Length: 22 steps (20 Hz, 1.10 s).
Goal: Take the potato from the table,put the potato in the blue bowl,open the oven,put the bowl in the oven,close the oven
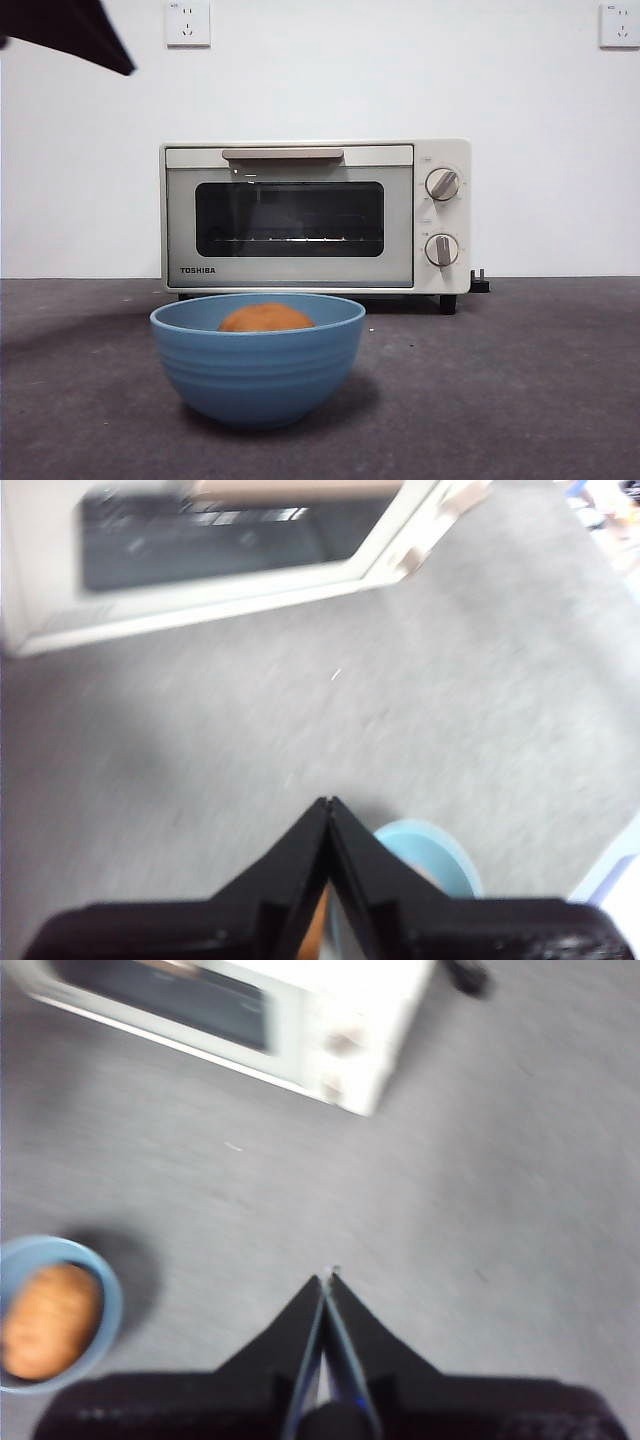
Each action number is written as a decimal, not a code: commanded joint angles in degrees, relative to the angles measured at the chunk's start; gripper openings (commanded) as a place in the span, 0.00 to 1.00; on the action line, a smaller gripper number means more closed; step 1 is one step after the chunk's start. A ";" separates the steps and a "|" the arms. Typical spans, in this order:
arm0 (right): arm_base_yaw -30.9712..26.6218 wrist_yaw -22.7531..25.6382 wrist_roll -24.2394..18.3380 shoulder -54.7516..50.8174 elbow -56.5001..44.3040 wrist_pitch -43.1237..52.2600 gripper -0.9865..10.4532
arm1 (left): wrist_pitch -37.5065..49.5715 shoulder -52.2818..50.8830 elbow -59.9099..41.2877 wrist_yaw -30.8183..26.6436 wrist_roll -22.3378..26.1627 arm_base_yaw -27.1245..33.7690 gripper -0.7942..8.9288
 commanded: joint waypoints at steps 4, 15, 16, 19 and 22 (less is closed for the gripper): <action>-15.06 -17.27 -7.63 -6.67 -16.68 7.28 0.08 | 0.48 12.24 11.98 2.03 -0.35 -4.44 0.08; -33.81 -43.71 -11.45 -9.53 -40.70 23.78 0.08 | 0.79 33.38 33.44 -2.58 -1.38 -6.75 0.08; -33.92 -44.00 -11.45 -9.66 -40.89 24.06 0.08 | 1.05 33.77 33.44 -3.10 -1.25 -6.75 0.08; -34.14 -44.09 -11.45 -10.12 -41.13 24.06 0.08 | 3.58 35.34 33.44 -7.02 -1.25 -6.78 0.08; -34.14 -45.20 -11.41 -10.51 -41.13 23.78 0.08 | 5.07 36.41 33.44 -7.28 -1.20 -6.75 0.08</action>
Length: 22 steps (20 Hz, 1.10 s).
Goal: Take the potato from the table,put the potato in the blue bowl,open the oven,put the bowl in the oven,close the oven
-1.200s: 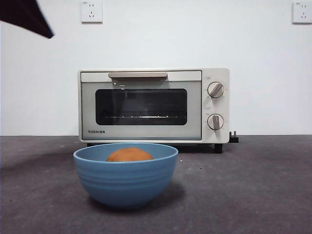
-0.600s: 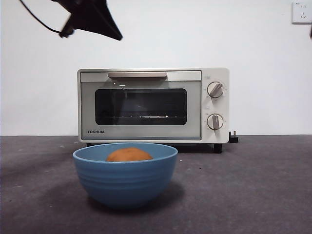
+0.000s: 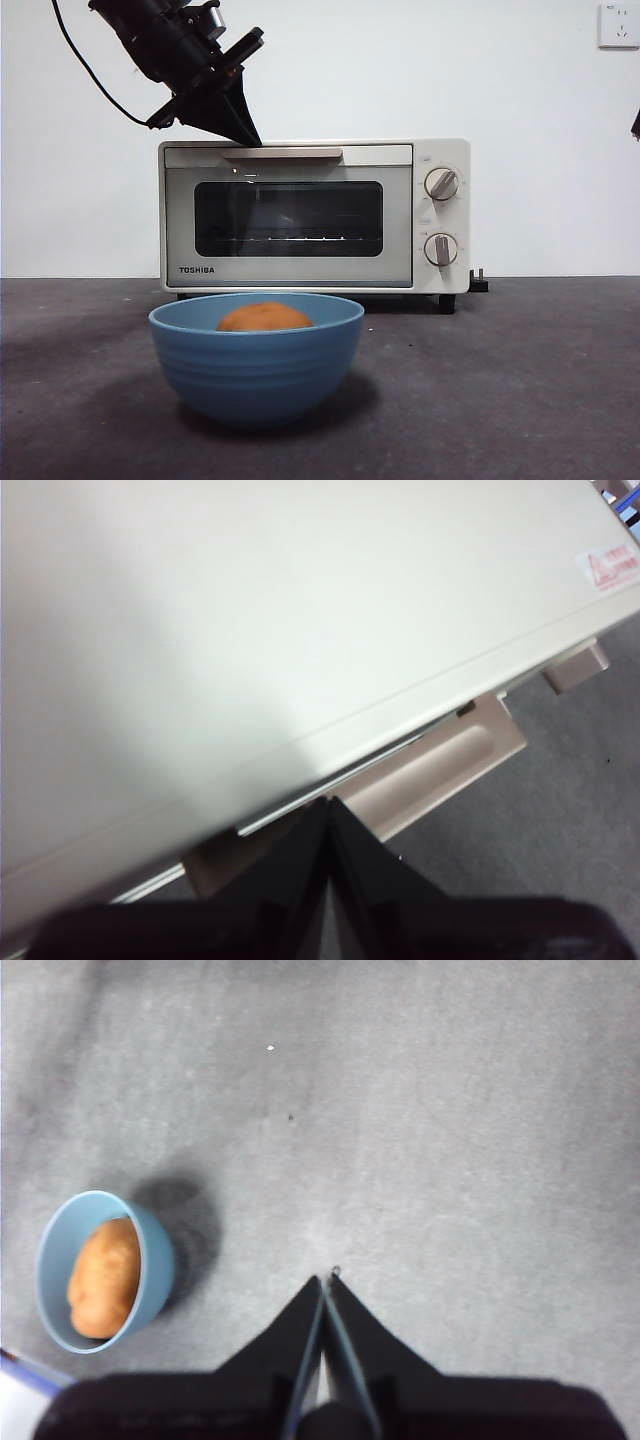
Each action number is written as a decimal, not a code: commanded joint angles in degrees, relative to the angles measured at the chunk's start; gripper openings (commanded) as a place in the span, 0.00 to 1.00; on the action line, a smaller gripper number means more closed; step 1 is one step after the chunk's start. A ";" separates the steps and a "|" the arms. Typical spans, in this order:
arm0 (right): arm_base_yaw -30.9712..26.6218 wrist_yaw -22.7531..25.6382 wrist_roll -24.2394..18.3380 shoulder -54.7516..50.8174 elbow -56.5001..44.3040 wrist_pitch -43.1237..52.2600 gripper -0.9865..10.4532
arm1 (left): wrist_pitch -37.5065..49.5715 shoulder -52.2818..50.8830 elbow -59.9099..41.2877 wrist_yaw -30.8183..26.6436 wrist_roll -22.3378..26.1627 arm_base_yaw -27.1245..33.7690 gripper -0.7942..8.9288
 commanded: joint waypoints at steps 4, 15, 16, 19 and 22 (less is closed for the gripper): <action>-0.04 -1.53 -0.46 -0.13 -0.50 -0.07 0.08 | -2.89 2.78 0.09 -0.15 1.16 -0.02 0.08; -0.04 -7.89 1.38 -5.75 -0.50 -3.98 0.08 | -11.17 3.30 -0.09 -12.76 6.80 -4.94 0.08; -0.04 -6.43 1.38 -8.46 -0.50 -5.11 0.08 | -10.80 3.28 -0.09 -12.79 6.23 -5.01 0.08; -0.07 -1.16 2.36 -17.14 -0.50 -8.04 0.08 | -10.80 3.23 -0.33 -13.11 5.57 -5.33 0.08; -0.07 -0.39 2.97 -24.06 -0.50 -11.30 0.08 | -8.31 2.69 -3.30 -13.22 4.22 -6.01 0.08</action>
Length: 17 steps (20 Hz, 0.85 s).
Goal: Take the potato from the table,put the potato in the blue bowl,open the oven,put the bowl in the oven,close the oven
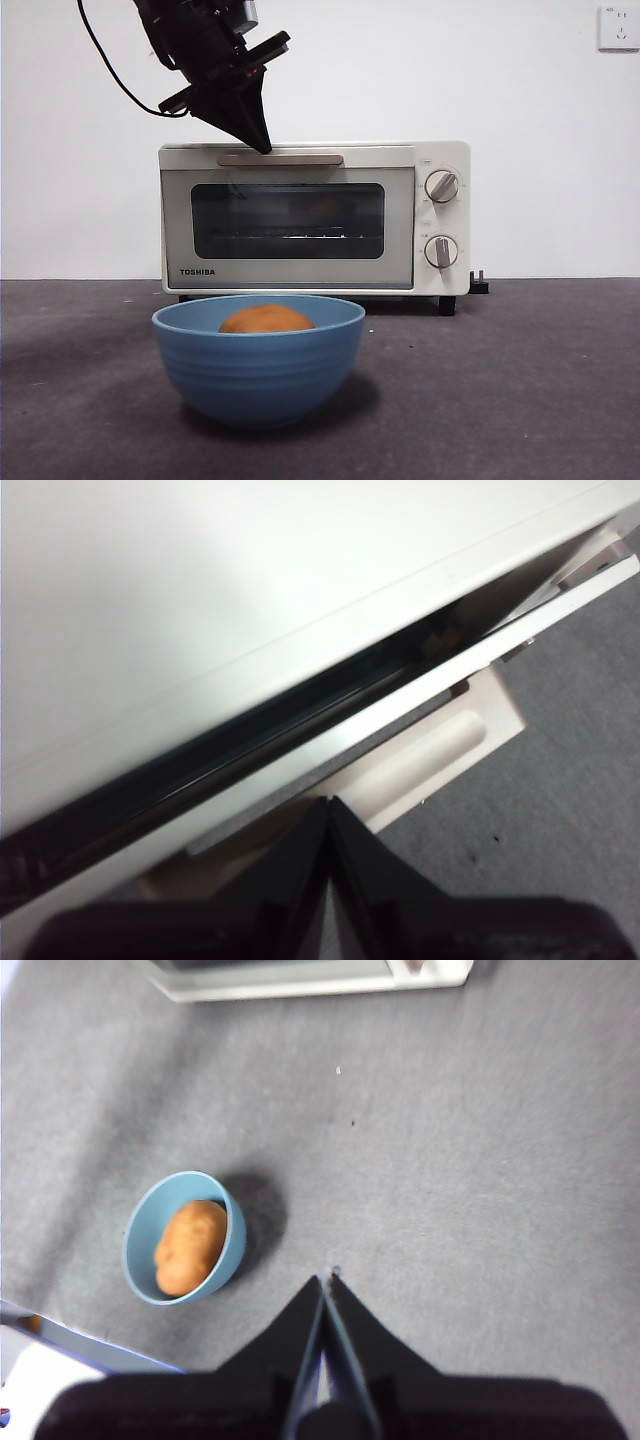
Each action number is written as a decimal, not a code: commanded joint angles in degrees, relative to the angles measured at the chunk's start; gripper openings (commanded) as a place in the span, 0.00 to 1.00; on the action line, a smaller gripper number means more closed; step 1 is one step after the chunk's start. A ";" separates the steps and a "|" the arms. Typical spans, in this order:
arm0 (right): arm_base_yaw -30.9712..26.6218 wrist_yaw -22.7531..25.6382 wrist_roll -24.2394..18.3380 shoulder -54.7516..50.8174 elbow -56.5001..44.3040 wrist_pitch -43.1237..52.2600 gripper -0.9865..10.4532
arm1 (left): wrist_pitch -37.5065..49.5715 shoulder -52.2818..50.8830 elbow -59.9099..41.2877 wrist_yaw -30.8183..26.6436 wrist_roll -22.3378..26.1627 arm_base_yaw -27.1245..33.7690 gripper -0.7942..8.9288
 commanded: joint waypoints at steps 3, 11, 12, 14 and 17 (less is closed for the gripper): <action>-0.07 0.44 1.57 -6.54 -0.46 -4.90 0.08 | 5.70 -0.57 -12.26 -2.14 -3.30 -1.25 0.08; -0.04 0.92 2.08 -9.11 -0.46 -5.75 0.08 | 27.43 -14.34 -41.57 -3.61 -10.56 -0.98 0.08; -0.04 0.94 2.05 -9.11 -0.46 -5.60 0.08 | 29.40 -15.10 -43.78 -3.58 -10.75 -0.98 0.08; -0.04 1.05 2.10 -9.11 -0.46 -4.94 0.08 | 30.51 -15.30 -45.86 -3.54 -11.45 -0.63 0.08; -0.04 1.05 2.12 -9.11 -0.46 -5.03 0.08 | 30.84 -15.30 -46.90 -3.41 -11.41 -0.44 0.08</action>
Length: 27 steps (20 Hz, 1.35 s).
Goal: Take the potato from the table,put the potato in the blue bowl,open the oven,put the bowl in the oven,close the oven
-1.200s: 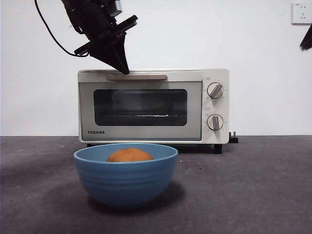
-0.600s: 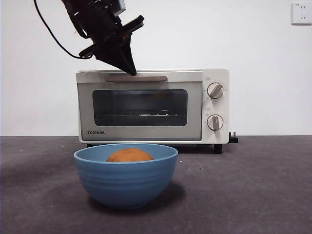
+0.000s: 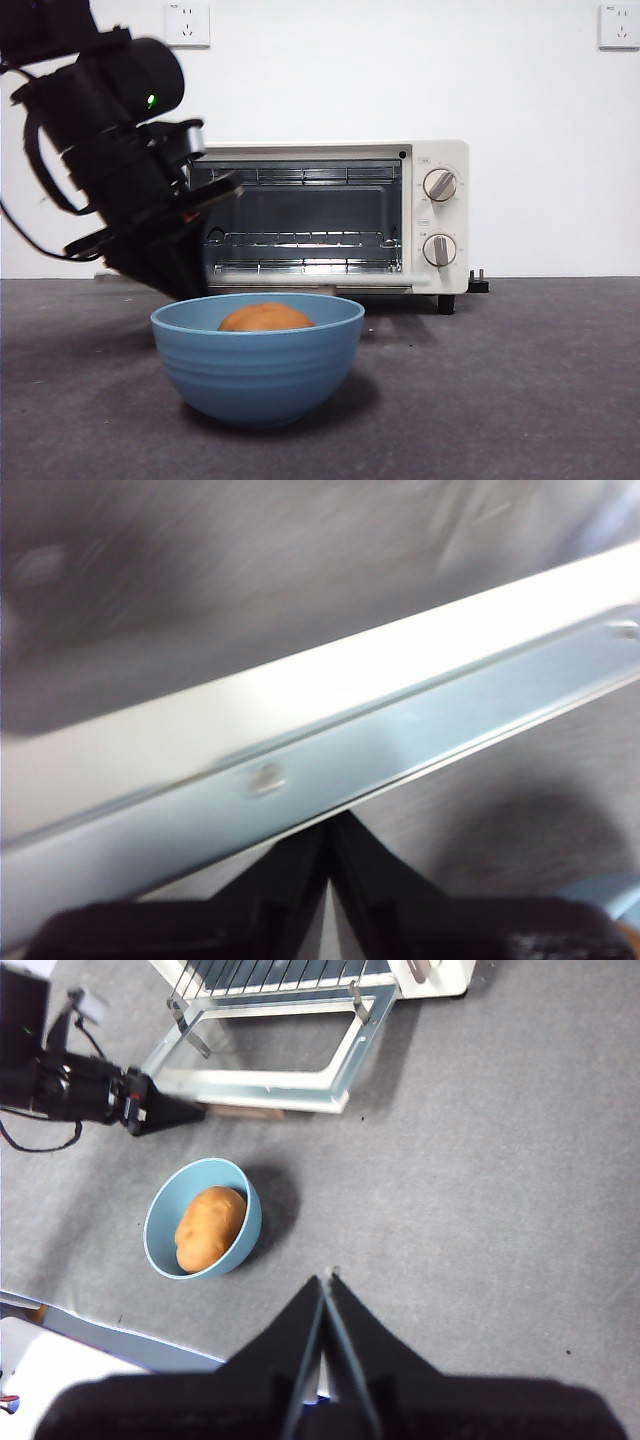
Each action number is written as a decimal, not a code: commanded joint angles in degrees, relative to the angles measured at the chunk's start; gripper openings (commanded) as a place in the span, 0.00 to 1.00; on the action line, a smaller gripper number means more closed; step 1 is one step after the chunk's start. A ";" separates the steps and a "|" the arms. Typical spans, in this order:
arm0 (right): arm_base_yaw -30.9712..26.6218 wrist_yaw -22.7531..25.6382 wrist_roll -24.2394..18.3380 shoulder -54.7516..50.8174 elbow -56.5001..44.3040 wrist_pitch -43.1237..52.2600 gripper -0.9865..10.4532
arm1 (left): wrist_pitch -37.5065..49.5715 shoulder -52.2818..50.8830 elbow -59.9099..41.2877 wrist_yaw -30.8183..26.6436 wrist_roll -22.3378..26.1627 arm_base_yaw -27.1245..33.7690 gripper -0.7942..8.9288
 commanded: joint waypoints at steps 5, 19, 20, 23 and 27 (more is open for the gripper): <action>-0.04 0.00 0.42 -0.07 -0.46 0.17 0.08 | 2.84 -0.81 1.31 -1.57 1.42 0.74 0.08; 0.02 -7.37 0.85 5.35 -0.48 -2.21 0.09 | -22.75 -15.74 1.31 4.74 10.56 0.26 0.08; 0.07 -8.90 0.85 7.02 -0.48 -1.68 0.09 | -25.38 -17.84 1.31 4.76 11.04 0.02 0.08; 1.20 -9.66 2.43 11.67 -0.48 2.01 0.08 | -33.00 -24.81 1.31 4.76 11.69 -0.20 0.08; 11.30 -3.76 9.77 17.18 -0.46 9.46 0.08 | -39.60 -31.91 1.31 4.74 11.19 -0.28 0.08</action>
